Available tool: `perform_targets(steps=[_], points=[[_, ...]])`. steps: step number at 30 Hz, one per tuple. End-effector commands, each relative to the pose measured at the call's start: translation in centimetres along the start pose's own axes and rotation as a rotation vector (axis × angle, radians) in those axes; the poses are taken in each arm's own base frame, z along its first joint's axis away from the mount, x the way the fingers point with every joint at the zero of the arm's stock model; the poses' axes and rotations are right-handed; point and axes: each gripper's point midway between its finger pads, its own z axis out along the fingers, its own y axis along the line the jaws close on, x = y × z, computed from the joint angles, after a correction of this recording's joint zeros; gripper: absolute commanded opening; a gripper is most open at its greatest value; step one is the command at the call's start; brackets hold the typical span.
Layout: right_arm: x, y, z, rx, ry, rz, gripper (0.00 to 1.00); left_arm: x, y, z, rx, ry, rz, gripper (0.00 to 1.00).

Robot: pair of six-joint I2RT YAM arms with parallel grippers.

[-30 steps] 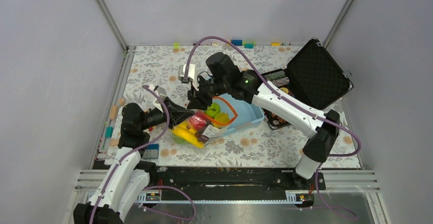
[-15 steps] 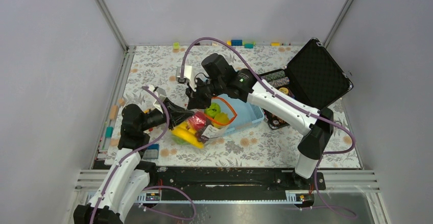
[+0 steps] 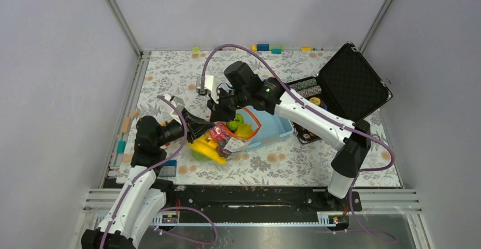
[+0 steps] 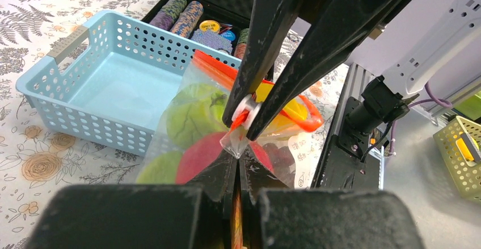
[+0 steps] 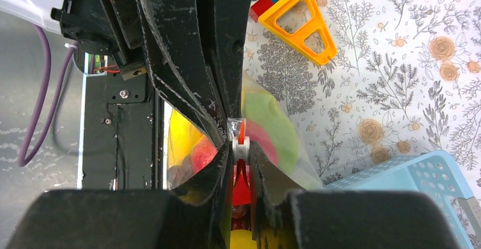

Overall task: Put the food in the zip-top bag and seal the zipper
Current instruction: Zip the zipper food storage bag at the center of the board.

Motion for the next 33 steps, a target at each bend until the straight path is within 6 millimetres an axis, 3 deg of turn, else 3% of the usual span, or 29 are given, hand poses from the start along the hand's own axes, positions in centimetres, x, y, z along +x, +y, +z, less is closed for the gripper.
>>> perform_targets(steps=[1,7,12,13,16,19,33], points=[[1.3,0.3,-1.7,0.018,0.039,0.002,0.12,-2.4,-0.1,0.0,-0.020,-0.070,0.090,0.00],[2.5,-0.6,-1.7,0.021,0.055,0.047,0.12,-2.6,-0.8,-0.4,-0.015,-0.089,0.118,0.00],[1.7,-0.1,-2.4,-0.017,0.028,0.027,0.01,-2.4,-0.9,-0.6,-0.011,-0.090,0.140,0.00],[1.3,0.6,-2.6,-0.055,0.015,0.018,0.00,-2.4,-1.1,-0.6,0.000,-0.083,0.142,0.05],[-0.1,2.7,-3.4,-0.171,-0.025,-0.019,0.00,-2.3,-1.8,-0.5,0.048,-0.065,0.156,0.31],[-1.0,3.6,-3.7,-0.229,-0.038,-0.029,0.00,-2.6,-2.2,-0.5,0.065,-0.061,0.168,0.49],[-2.5,4.2,-3.2,-0.263,-0.036,-0.073,0.00,-4.1,-3.9,-0.1,0.184,-0.059,0.216,0.57]])
